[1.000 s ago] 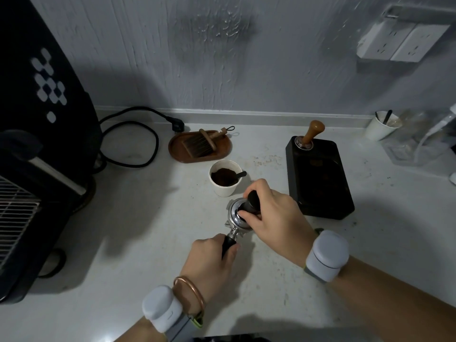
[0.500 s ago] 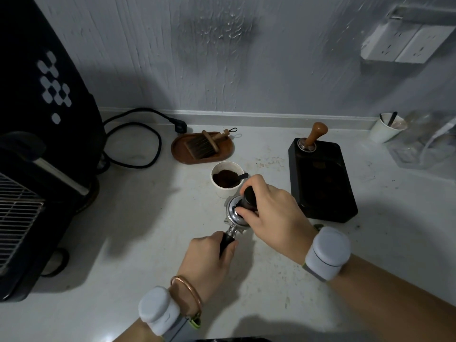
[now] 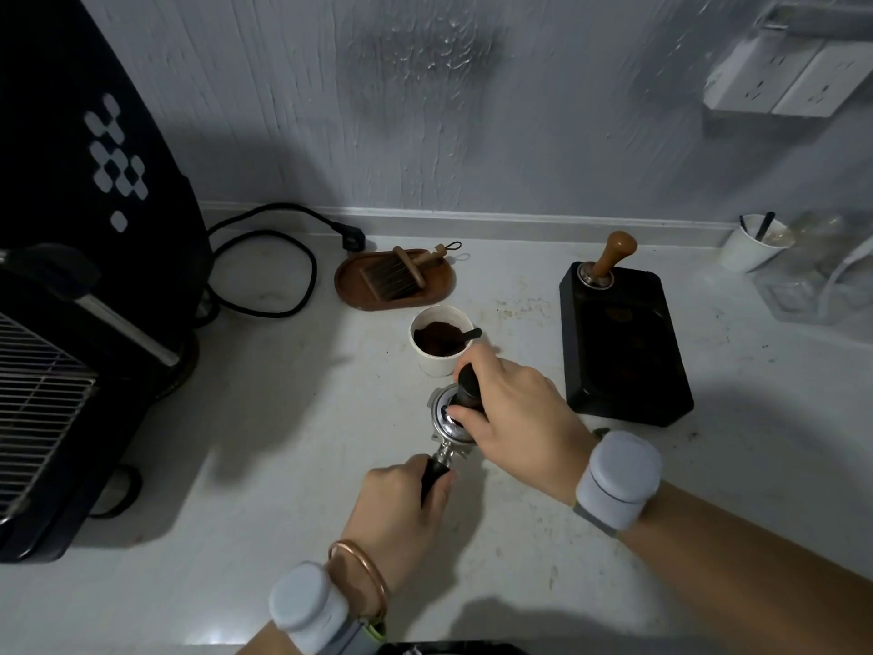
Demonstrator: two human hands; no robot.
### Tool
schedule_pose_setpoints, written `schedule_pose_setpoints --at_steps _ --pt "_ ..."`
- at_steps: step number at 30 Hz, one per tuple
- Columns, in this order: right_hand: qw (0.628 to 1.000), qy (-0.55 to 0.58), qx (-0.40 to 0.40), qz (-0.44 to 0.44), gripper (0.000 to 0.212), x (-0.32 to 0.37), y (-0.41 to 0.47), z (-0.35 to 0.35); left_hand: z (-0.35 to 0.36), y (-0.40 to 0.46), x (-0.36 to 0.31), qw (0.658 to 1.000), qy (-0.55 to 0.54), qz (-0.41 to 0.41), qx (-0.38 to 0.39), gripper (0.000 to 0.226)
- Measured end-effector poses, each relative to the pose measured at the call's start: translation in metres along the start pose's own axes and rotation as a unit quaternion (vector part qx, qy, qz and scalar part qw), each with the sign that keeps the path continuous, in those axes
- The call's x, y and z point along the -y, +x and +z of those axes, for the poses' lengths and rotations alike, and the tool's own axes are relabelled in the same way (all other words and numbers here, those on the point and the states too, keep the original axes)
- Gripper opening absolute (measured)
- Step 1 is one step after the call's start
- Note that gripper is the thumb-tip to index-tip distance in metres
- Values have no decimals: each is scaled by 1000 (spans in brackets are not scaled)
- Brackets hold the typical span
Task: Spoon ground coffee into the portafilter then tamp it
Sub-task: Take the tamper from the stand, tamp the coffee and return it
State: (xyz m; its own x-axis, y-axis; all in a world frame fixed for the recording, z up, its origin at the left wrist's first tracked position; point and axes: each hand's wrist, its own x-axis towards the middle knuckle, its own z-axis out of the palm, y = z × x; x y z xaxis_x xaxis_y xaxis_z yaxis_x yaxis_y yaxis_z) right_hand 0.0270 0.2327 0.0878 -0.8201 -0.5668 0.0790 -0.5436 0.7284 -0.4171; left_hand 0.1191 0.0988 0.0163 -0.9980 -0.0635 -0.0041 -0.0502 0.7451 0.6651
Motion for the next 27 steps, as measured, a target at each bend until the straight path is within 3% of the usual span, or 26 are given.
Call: schedule_pose_setpoints --at_steps 16,27 --pt "998 51 -24 3 30 9 11 0 -14 12 8 999 20 -3 -27 29" --pt "992 100 -81 8 31 6 19 -11 -24 22 -1 999 -2 -28 -46 28"
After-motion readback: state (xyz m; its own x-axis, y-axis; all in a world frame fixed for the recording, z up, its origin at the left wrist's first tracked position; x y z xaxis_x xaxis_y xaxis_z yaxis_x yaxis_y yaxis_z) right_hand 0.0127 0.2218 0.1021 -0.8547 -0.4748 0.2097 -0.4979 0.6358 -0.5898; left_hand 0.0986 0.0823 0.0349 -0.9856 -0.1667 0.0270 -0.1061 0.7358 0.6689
